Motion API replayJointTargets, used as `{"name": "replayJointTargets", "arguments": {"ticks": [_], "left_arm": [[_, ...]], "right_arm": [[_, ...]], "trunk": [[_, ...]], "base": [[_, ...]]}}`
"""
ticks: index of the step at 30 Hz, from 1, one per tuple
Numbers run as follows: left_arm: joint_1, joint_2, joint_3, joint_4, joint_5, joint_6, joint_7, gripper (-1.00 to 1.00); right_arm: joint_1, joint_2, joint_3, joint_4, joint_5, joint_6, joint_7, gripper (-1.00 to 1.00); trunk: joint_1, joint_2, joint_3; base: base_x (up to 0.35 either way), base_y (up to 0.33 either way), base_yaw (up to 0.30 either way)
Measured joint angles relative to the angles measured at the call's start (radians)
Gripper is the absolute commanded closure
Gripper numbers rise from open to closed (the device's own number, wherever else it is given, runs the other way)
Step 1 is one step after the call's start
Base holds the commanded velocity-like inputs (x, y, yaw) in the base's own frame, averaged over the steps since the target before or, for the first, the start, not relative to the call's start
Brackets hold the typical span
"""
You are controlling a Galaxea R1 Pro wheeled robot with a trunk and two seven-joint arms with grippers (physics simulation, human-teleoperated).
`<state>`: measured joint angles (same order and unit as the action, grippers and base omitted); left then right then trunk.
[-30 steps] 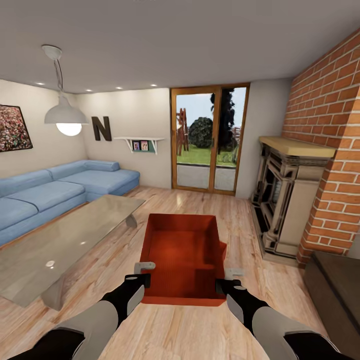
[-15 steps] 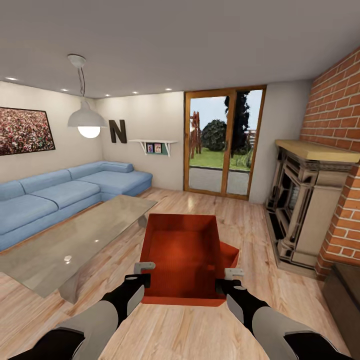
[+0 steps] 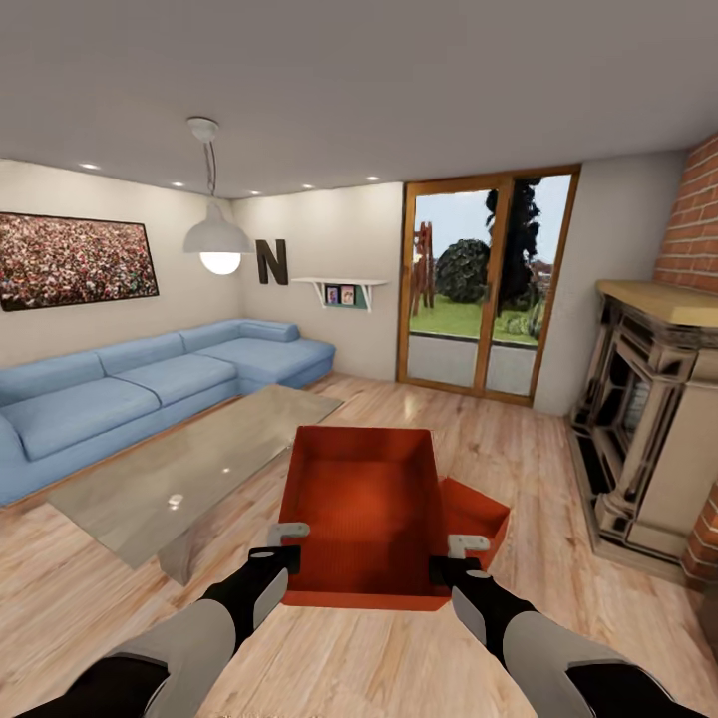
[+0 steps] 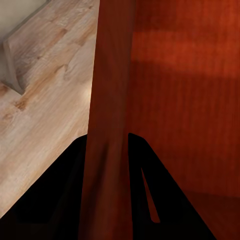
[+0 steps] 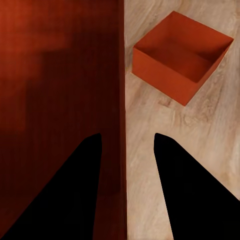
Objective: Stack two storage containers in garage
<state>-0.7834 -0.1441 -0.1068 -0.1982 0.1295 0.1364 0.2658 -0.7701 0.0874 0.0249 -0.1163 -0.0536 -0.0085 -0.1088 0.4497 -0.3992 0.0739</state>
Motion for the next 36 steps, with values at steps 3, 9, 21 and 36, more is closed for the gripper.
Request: {"name": "replayJointTargets", "arguments": {"ticks": [3,9,21,36], "left_arm": [[0.0,0.0,0.0,0.0,0.0,0.0,0.0,1.0],[0.0,0.0,0.0,0.0,0.0,0.0,0.0,1.0],[0.0,0.0,0.0,0.0,0.0,0.001,0.0,1.0],[0.0,0.0,0.0,0.0,-0.001,0.002,0.0,1.0]], "right_arm": [[0.0,0.0,0.0,0.0,0.0,0.0,0.0,1.0],[0.0,0.0,0.0,0.0,0.0,0.0,0.0,1.0],[0.0,0.0,0.0,0.0,0.0,0.001,0.0,1.0],[0.0,0.0,-0.001,0.0,0.0,0.001,0.001,1.0]], "trunk": [[0.0,0.0,0.0],[0.0,0.0,0.0],[0.0,0.0,0.0],[0.0,0.0,0.0]], "base": [[0.0,0.0,0.277],[0.0,0.0,0.277],[0.0,0.0,0.277],[0.0,0.0,0.277]]}}
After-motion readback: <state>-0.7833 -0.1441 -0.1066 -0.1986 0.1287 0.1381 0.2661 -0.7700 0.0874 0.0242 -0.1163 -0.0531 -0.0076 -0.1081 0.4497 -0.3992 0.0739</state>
